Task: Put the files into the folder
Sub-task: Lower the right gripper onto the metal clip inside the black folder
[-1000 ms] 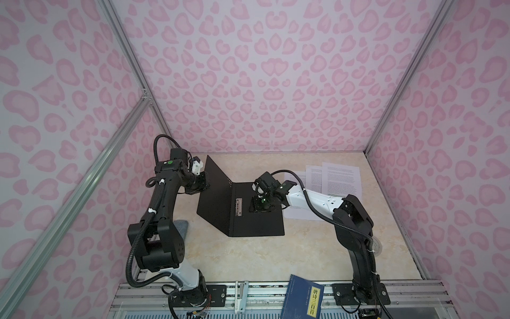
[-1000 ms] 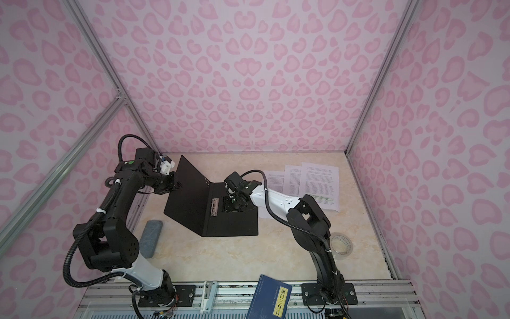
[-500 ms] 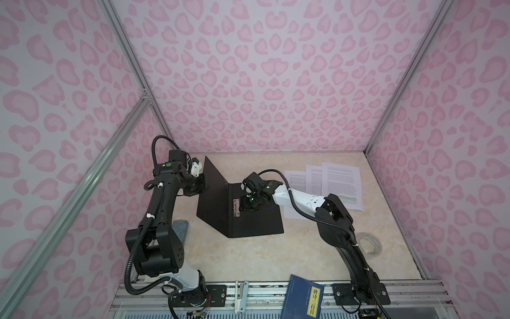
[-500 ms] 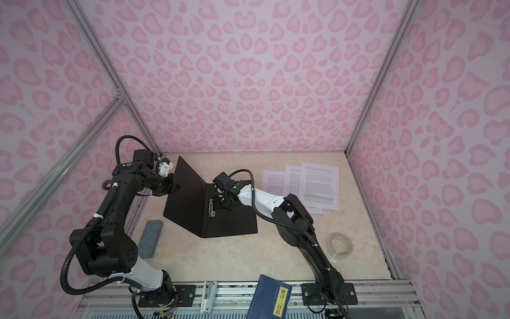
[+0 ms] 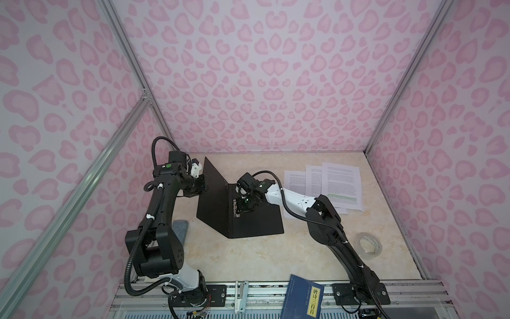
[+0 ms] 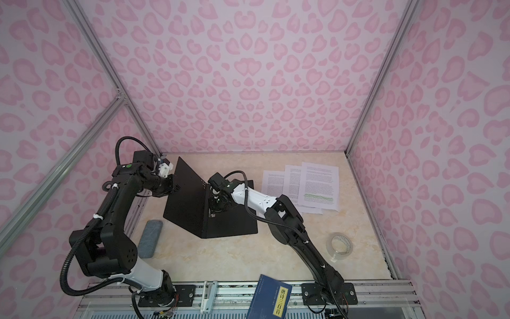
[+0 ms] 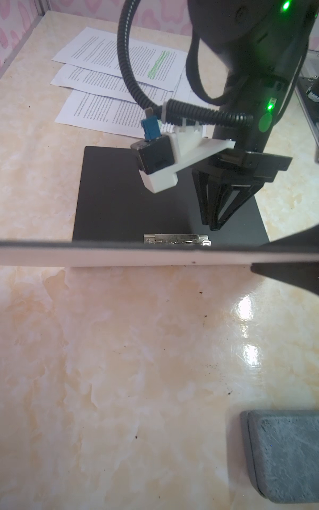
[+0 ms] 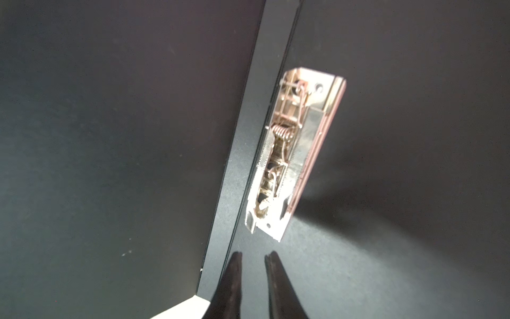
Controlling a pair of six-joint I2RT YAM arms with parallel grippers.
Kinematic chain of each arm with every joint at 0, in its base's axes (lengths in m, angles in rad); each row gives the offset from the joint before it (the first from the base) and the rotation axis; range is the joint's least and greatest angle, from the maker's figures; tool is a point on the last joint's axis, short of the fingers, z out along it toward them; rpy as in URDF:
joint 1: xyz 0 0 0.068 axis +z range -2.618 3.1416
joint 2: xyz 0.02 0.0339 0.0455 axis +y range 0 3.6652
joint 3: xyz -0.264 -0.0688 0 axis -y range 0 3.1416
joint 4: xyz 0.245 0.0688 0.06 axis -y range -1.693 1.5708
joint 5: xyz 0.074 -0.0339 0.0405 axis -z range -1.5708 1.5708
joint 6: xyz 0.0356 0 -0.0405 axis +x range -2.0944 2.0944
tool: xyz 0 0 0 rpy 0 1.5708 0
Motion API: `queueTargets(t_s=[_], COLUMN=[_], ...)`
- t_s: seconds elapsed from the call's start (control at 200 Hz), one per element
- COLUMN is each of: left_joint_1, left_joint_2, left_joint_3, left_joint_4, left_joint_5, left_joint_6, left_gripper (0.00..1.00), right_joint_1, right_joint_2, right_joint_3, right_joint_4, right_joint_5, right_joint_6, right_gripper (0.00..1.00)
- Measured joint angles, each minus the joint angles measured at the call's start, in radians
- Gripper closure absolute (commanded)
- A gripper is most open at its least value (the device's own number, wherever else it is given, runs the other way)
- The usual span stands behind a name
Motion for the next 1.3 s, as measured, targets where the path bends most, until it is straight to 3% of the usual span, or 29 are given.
queueTargets(t_s=[0.63,1.3], left_joint_1=[-0.011,-0.014], left_joint_2=[-0.027,-0.027], left_joint_3=[-0.042,-0.042], left_joint_4=[0.019,0.019], left_joint_5=[0.020,0.023], left_joint_6=[-0.003,-0.003], left_gripper=[0.97,0.97], right_joint_1=[0.021,0.022], right_joint_2=[0.069,0.126], right_joint_3=[0.123,0.190], right_joint_4=[-0.147,-0.171], right_joint_5=[0.036,0.022], right_joint_6=[-0.029,-0.028], right_gripper=[0.80,0.84])
